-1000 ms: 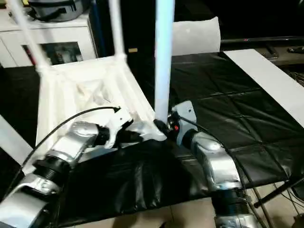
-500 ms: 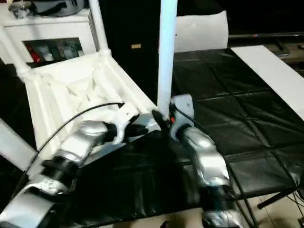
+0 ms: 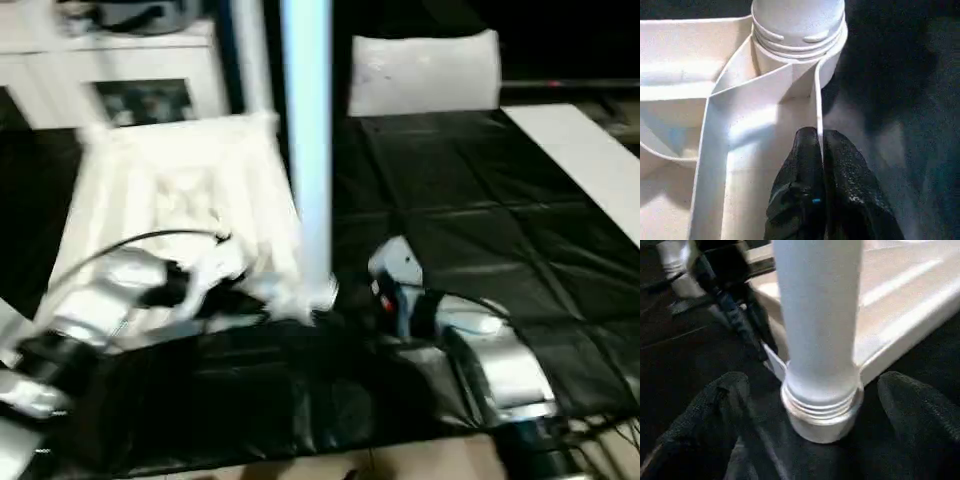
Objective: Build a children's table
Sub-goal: Rotate leg to tighten
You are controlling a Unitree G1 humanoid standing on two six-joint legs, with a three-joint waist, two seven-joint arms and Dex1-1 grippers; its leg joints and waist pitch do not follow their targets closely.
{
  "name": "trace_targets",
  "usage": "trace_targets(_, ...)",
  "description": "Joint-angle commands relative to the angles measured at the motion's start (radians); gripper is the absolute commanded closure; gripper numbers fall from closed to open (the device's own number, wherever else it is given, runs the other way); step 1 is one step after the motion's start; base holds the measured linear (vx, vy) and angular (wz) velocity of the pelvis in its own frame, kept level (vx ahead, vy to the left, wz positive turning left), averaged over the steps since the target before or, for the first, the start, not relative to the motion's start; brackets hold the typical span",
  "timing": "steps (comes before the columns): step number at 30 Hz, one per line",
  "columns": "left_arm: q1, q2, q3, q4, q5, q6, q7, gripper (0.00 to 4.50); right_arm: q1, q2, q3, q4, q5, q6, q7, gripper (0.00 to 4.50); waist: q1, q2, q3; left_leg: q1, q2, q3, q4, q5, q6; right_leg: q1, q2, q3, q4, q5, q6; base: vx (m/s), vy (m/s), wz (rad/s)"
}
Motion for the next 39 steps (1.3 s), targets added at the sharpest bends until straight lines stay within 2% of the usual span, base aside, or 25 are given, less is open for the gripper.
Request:
trace_targets(1, 0.002, -0.002, -0.060, -0.018, 0.006, -0.042, -0.088, 4.50, -0.008, -0.019, 0.013, -0.015, 0.024, -0.016, 0.052, 0.03, -0.001, -0.006, -0.061, 0.000, 0.018, 0.014, -0.068, -0.133, 0.086, 0.064, -0.044, 0.046, -0.057, -0.259, -0.201, 0.000, 0.000, 0.00)
trace_targets(2, 0.002, 0.018, -0.080, -0.026, 0.004, -0.066, -0.144, 4.50, -0.024, -0.045, 0.036, 0.004, 0.024, -0.038, 0.113, 0.03, 0.001, -0.005, -0.061, 0.001, 0.018, 0.014, -0.068, -0.132, 0.084, 0.063, -0.044, 0.047, -0.056, -0.256, -0.203, 0.000, 0.000, 0.00)
trace_targets(3, 0.002, 0.018, -0.080, -0.026, 0.004, -0.066, -0.144, 4.50, -0.024, -0.045, 0.036, 0.004, 0.024, -0.038, 0.113, 0.32, 0.003, -0.010, -0.062, 0.001, 0.018, 0.014, -0.068, -0.132, 0.084, 0.065, -0.044, 0.046, -0.055, -0.252, -0.205, 0.000, 0.000, 0.00)
trace_targets(6, 0.002, 0.032, -0.100, -0.032, 0.002, -0.095, -0.197, 4.50, -0.048, -0.050, 0.049, 0.026, 0.040, -0.034, 0.166, 0.45, 0.006, -0.010, -0.061, -0.003, 0.018, 0.015, -0.068, -0.130, 0.082, 0.067, -0.046, 0.047, -0.053, -0.252, -0.208, 0.000, 0.000, 0.00)
trace_targets(7, 0.002, 0.035, -0.105, -0.035, 0.001, -0.101, -0.209, 4.50, -0.054, -0.052, 0.053, 0.031, 0.046, -0.030, 0.183, 0.74, 0.007, -0.014, -0.062, -0.003, 0.018, 0.016, -0.068, -0.128, 0.082, 0.068, -0.046, 0.047, -0.052, -0.258, -0.205, 0.000, 0.000, 0.00)
trace_targets(9, 0.002, 0.038, -0.113, -0.038, 0.000, -0.114, -0.227, 4.50, -0.063, -0.055, 0.060, 0.039, 0.054, -0.030, 0.210, 0.85, 0.009, -0.013, -0.062, -0.003, 0.019, 0.016, -0.067, -0.120, 0.082, 0.067, -0.047, 0.047, -0.051, -0.260, -0.204, 0.000, 0.000, 0.00)
trace_targets(10, 0.002, 0.039, -0.115, -0.039, -0.001, -0.120, -0.234, 4.50, -0.068, -0.056, 0.064, 0.042, 0.056, -0.028, 0.220, 0.85, 0.013, -0.018, -0.062, -0.003, 0.019, 0.017, -0.067, -0.114, 0.081, 0.067, -0.047, 0.047, -0.052, -0.261, -0.203, 0.000, 0.000, 0.00)
trace_targets(12, 0.000, 0.037, -0.120, -0.041, 0.001, -0.126, -0.239, 4.50, -0.076, -0.061, 0.074, 0.049, 0.061, -0.023, 0.242, 1.01, 0.019, -0.015, -0.063, -0.003, 0.020, 0.017, -0.067, -0.106, 0.080, 0.066, -0.046, 0.048, -0.049, -0.253, -0.203, 0.000, 0.000, 0.00)
trace_targets(13, -0.003, 0.034, -0.122, -0.038, 0.004, -0.136, -0.245, 4.50, -0.084, -0.068, 0.087, 0.057, 0.067, -0.021, 0.267, 1.27, 0.023, -0.015, -0.064, -0.002, 0.020, 0.017, -0.066, -0.106, 0.081, 0.067, -0.046, 0.047, -0.048, -0.249, -0.205, 0.000, 0.000, 0.00)
trace_targets(16, -0.006, 0.031, -0.124, -0.032, 0.007, -0.144, -0.247, 4.50, -0.089, -0.071, 0.095, 0.066, 0.066, -0.025, 0.285, 1.31, 0.028, -0.016, -0.064, -0.003, 0.020, 0.017, -0.066, -0.102, 0.077, 0.067, -0.047, 0.048, -0.048, -0.246, -0.203, 0.000, 0.000, 0.00)
trace_targets(17, -0.007, 0.028, -0.124, -0.030, 0.008, -0.147, -0.249, 4.50, -0.094, -0.070, 0.100, 0.076, 0.061, -0.028, 0.296, 1.59, 0.028, -0.016, -0.064, -0.003, 0.020, 0.017, -0.066, -0.101, 0.076, 0.067, -0.047, 0.048, -0.047, -0.246, -0.202, 0.000, 0.000, 0.00)
trace_targets(21, -0.008, 0.026, -0.123, -0.029, 0.007, -0.154, -0.247, 4.50, -0.116, -0.046, 0.114, 0.110, 0.043, -0.047, 0.292, 1.75, 0.028, -0.016, -0.066, -0.004, 0.019, 0.017, -0.065, -0.095, 0.075, 0.067, -0.047, 0.046, -0.047, -0.241, -0.204, 0.000, 0.000, 0.00)
trace_targets(22, -0.008, 0.024, -0.123, -0.027, 0.007, -0.155, -0.245, 4.50, -0.126, -0.035, 0.119, 0.125, 0.036, -0.056, 0.283, 2.05, 0.027, -0.017, -0.066, -0.005, 0.018, 0.017, -0.064, -0.094, 0.073, 0.067, -0.046, 0.046, -0.046, -0.237, -0.206, 0.000, 0.000, 0.00)
trace_targets(24, -0.008, 0.022, -0.124, -0.026, 0.008, -0.157, -0.242, 4.50, -0.139, -0.022, 0.129, 0.142, 0.033, -0.059, 0.277, 2.12, 0.026, -0.020, -0.066, -0.004, 0.018, 0.018, -0.064, -0.099, 0.069, 0.066, -0.045, 0.046, -0.047, -0.248, -0.204, 0.000, 0.000, 0.00)
trace_targets(25, -0.009, 0.022, -0.124, -0.026, 0.008, -0.158, -0.242, 4.50, -0.145, -0.017, 0.132, 0.150, 0.031, -0.061, 0.276, 2.22, 0.027, -0.017, -0.065, -0.004, 0.018, 0.017, -0.065, -0.103, 0.067, 0.065, -0.046, 0.047, -0.046, -0.254, -0.202, 0.000, 0.000, 0.00)
trace_targets(28, -0.007, 0.021, -0.123, -0.024, 0.010, -0.160, -0.238, 4.50, -0.158, 0.002, 0.140, 0.173, 0.023, -0.069, 0.269, 2.45, 0.026, -0.017, -0.062, -0.004, 0.018, 0.017, -0.066, -0.128, 0.059, 0.066, -0.047, 0.046, -0.051, -0.292, -0.190, 0.000, 0.000, 0.00)
trace_targets(33, -0.007, 0.019, -0.120, -0.017, 0.013, -0.163, -0.232, 4.50, -0.159, 0.012, 0.145, 0.177, 0.026, -0.065, 0.274, 2.51, 0.023, -0.018, -0.061, -0.003, 0.017, 0.016, -0.068, -0.147, 0.051, 0.064, -0.045, 0.046, -0.057, -0.334, -0.171, 0.000, 0.000, 0.00)
trace_targets(37, -0.007, 0.019, -0.111, -0.011, 0.013, -0.156, -0.221, 4.50, -0.145, 0.007, 0.138, 0.168, 0.043, -0.052, 0.282, 2.52, 0.023, -0.016, -0.062, -0.002, 0.018, 0.015, -0.068, -0.141, 0.050, 0.065, -0.044, 0.047, -0.051, -0.297, -0.186, 0.000, 0.000, 0.00)
trace_targets(38, -0.006, 0.015, -0.103, -0.010, 0.009, -0.143, -0.209, 4.50, -0.139, 0.007, 0.132, 0.161, 0.051, -0.044, 0.278, 2.52, 0.023, -0.011, -0.062, -0.001, 0.018, 0.015, -0.068, -0.143, 0.050, 0.065, -0.044, 0.047, -0.051, -0.291, -0.191, 0.000, 0.000, 0.00)
trace_targets(39, -0.004, 0.010, -0.095, -0.010, 0.005, -0.126, -0.196, 4.50, -0.132, 0.008, 0.127, 0.151, 0.058, -0.035, 0.273, 2.52, 0.022, -0.013, -0.062, -0.001, 0.018, 0.016, -0.067, -0.145, 0.050, 0.065, -0.044, 0.047, -0.052, -0.290, -0.191, 0.000, 0.000, 0.00)
